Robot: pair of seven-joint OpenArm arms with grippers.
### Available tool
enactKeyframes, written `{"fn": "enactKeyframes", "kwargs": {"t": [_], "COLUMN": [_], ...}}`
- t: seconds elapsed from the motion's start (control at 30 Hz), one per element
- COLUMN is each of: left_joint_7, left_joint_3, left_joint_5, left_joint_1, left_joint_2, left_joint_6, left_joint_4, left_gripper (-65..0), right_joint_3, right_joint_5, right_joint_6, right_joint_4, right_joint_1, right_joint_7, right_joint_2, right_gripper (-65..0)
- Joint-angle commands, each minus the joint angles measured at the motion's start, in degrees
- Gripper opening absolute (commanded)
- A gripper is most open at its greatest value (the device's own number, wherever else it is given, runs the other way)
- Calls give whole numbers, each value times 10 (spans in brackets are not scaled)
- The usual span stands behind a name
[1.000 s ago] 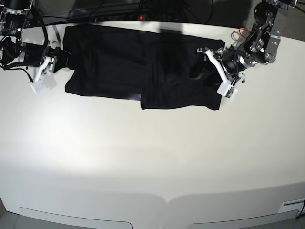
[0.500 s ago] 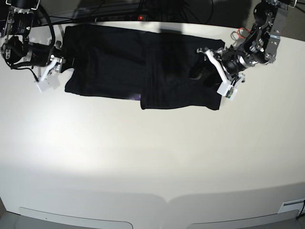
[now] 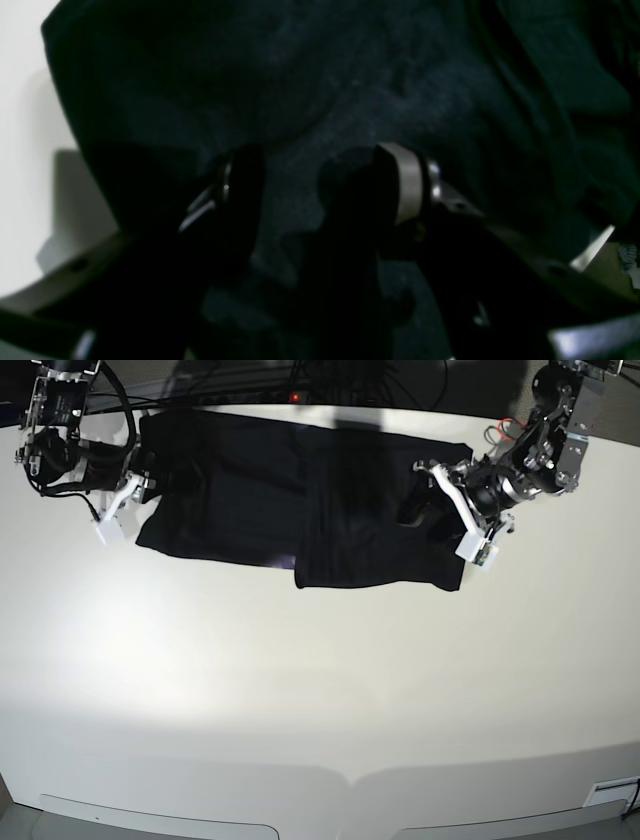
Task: Fold the T-shirt properly
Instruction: 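Grasp the other strip end with the right gripper, then lift the strip end with the right gripper and fold it over toward the left gripper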
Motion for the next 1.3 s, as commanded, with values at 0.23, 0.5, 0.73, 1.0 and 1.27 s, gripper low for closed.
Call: {"fn": "enactKeyframes", "kwargs": {"t": [0.23,0.5,0.73,1.0,1.27], "left_joint_7": [13,13,13,6,-9], "left_joint_3": [-1,-1,4,16,16], "left_joint_5": [-3,-26,6,60,60], "left_joint_1": [0,7,7,9,10], "left_joint_2": [-5,2,45,75,77], "left_joint_6": [2,-18,-20,-19,-25], "left_joint_4": [2,3,2,-23,-66], "left_gripper": [-311,-311,-311,-311,-311], "right_joint_3": [6,18,18,18,5], "right_joint_5": [3,5,62,148,148], "right_joint_6": [1,1,1,1,1], "right_joint_4": [6,6,7,54,228], "right_joint_1": [3,4,4,4,23], "right_joint_7": [97,135,112,30,19], "right_joint_2": [21,110,114,50,-40], "right_gripper": [-650,-650,-650,-650,-650]}}
